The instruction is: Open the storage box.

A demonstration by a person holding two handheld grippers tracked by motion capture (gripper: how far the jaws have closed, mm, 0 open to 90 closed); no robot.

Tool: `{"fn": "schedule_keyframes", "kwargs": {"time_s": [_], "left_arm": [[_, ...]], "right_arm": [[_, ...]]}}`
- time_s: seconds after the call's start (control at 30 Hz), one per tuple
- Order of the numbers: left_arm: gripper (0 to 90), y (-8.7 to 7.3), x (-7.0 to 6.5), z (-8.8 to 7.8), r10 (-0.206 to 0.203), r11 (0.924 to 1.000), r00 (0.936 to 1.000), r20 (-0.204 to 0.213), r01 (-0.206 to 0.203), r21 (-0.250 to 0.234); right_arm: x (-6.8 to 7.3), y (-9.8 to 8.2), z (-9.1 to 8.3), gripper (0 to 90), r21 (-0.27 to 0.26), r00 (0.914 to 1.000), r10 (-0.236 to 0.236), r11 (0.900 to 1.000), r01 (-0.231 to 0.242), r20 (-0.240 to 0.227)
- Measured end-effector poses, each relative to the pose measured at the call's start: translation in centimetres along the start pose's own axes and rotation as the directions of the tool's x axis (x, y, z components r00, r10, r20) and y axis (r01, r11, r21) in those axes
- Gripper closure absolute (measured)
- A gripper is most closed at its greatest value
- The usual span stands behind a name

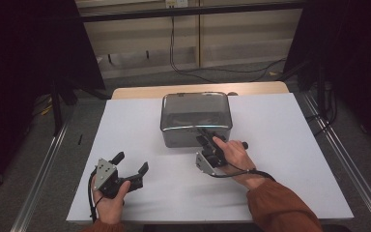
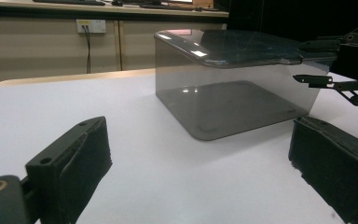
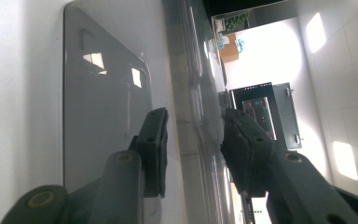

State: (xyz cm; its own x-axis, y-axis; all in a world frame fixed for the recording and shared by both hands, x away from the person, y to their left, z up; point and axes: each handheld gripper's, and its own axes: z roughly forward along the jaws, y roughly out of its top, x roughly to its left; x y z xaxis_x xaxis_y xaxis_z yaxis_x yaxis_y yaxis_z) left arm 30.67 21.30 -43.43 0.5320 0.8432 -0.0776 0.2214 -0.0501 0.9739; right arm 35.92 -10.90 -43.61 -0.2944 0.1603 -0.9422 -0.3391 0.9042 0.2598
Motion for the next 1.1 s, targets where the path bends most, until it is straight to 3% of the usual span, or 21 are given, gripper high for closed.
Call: {"fn": "schedule_keyframes", "kwargs": {"time_s": [0.4,0.6,1.1], "left_arm": [[5.2,-0.01,-0.08,0.12,0.013,0.9999,0.9999,-0.001,-0.013,0.001],[4.6,0.02,0.03,0.22,0.025,0.9997,0.9997,-0.001,-0.025,0.002],[5.0,0.26,0.72,0.51,0.002,1.0,0.9997,0.022,-0.002,0.004]], "right_arm": [[0.04,0.32,0.05,79.2,-0.013,0.9964,-0.078,0.997,0.078,0.033],[0.06,0.36,0.03,79.7,-0.014,0.9964,-0.078,0.997,0.079,0.034],[-0.11,0.41,-0.11,81.1,-0.025,0.9967,-0.075,0.997,0.076,0.032]]}}
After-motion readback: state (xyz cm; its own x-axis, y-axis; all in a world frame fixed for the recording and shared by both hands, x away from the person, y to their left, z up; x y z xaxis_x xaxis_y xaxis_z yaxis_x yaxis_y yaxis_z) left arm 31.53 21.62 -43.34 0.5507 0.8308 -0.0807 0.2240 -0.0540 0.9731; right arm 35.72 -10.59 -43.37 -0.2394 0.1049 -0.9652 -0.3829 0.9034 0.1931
